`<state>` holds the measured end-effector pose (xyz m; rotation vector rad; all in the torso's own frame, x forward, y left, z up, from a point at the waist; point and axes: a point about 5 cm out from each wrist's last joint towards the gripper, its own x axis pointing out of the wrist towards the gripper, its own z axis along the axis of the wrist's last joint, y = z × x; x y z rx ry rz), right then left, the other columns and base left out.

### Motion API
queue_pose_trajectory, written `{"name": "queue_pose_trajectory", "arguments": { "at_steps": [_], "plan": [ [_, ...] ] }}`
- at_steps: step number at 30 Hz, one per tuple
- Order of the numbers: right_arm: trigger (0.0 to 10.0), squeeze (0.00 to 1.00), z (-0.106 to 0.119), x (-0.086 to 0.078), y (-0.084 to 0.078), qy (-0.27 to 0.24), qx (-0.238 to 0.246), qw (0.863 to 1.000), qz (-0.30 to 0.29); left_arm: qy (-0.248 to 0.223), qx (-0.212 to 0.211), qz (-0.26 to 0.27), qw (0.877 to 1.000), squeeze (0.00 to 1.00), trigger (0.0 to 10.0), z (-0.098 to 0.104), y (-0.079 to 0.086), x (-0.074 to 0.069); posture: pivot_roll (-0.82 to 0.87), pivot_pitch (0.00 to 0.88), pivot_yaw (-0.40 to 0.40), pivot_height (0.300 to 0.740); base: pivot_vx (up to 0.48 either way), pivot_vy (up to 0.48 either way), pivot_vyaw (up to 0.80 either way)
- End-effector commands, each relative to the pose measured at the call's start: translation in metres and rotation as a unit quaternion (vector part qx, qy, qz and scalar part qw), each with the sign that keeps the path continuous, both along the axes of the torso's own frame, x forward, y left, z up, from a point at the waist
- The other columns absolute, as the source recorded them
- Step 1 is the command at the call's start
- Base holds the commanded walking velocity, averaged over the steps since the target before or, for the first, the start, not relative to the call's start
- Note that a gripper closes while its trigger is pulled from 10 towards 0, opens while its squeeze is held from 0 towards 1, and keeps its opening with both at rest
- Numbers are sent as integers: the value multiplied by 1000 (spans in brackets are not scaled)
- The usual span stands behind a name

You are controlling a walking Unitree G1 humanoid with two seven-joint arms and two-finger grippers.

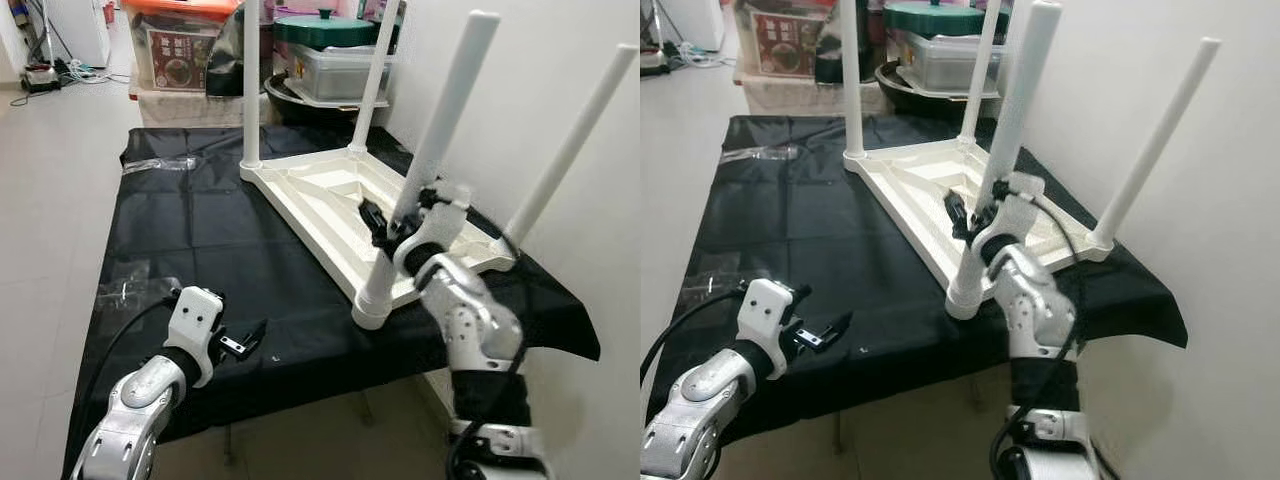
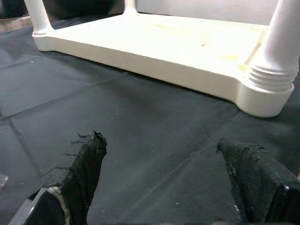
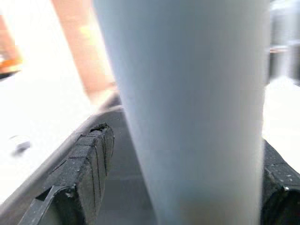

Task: Building children table

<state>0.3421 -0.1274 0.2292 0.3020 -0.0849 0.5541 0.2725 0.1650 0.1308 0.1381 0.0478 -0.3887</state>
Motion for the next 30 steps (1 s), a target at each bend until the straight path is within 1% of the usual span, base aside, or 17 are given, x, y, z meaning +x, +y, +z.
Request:
{"name": "queue_pose_trajectory", "arguments": {
  "at_steps": [1, 8, 10, 11, 14, 15, 16, 18, 21, 22, 23, 24, 25, 27, 28, 29, 30],
  "plan": [
    [10000, 0, 2, -9, 19, -19, 7, 995, 93, 4, -2, -4, 1000, 0, 10000, -2, -4, 1, 124, 0, -157, 740, 0, 0, 0],
    [10000, 0, -19, -15, 47, -26, -67, 973, 221, 1, -1, -3, 1000, 0, 10000, -1, -4, 1, 156, 0, -176, 740, 0, 0, 0],
    [8078, 0, -23, -3, 54, -26, -94, 972, 214, -1, 0, 4, 1000, 0, 10000, 0, 0, 0, 165, 0, -182, 740, 0, 0, 0],
    [5961, 0, -24, 4, 55, -25, -102, 975, 195, -1, 1, 6, 1000, 0, 10000, 0, 1, -1, 169, 0, -187, 740, 0, 0, 0],
    [5961, 0, -24, 7, 55, -26, -105, 977, 185, 0, 1, 8, 1000, 0, 10000, 0, 2, -2, 169, 0, -187, 740, 0, 0, 0],
    [3451, 0, -25, 12, 53, -20, -115, 979, 165, 1, 1, 8, 1000, 0, 10000, -1, 3, -3, 168, 0, -189, 740, 0, 0, 0],
    [0, 0, -27, 17, 50, -9, -121, 984, 130, 2, 1, 9, 1000, 0, 10000, -2, 2, -3, 164, 0, -185, 740, 0, 0, 0],
    [0, 0, -29, 21, 47, 3, -127, 987, 102, 3, 0, 9, 1000, 0, 10000, -3, 2, -4, 164, 0, -185, 740, 0, 0, 0],
    [0, 0, -37, 38, 20, 60, -108, 989, -81, 4, -1, 5, 1000, 0, 10000, -3, -2, -3, 151, 0, -176, 740, 0, 0, 0],
    [0, 0, -37, 38, 20, 60, -108, 989, -81, 4, -1, 5, 1000, 0, 10000, -3, -2, -3, 151, 0, -176, 740, 0, 0, 0],
    [0, 0, -41, 41, 10, 82, -105, 981, -139, 4, -1, 4, 1000, 0, 10000, -3, -3, -3, 151, 0, -176, 740, 0, 0, 0],
    [0, 0, -50, 42, -9, 123, -104, 958, -238, 4, -1, 3, 1000, 0, 10000, -2, -3, -2, 146, 0, -173, 740, 0, 0, 0],
    [0, 0, -50, 42, -9, 123, -104, 958, -238, 4, -1, 3, 1000, 0, 10000, -2, -3, -2, 146, 0, -173, 740, 0, 0, 0],
    [0, 0, -75, 25, -45, 201, -104, 885, -407, 4, 0, 2, 1000, 0, 10000, -2, -2, -1, 142, 0, -171, 740, 0, 0, 0],
    [0, 0, -75, 25, -45, 201, -104, 885, -407, 4, 0, 2, 1000, 0, 10000, -2, -2, -1, 142, 0, -171, 740, 0, 0, 0],
    [0, 0, -87, 5, -51, 221, -104, 852, -463, 4, -1, 1, 1000, 0, 10000, -3, -3, -1, 143, 0, -171, 740, 0, 0, 0],
    [0, 0, -87, 5, -51, 221, -104, 852, -463, 4, -1, 1, 1000, 0, 10000, -3, -3, -1, 143, 0, -171, 740, 0, 0, 0]
  ]
}}
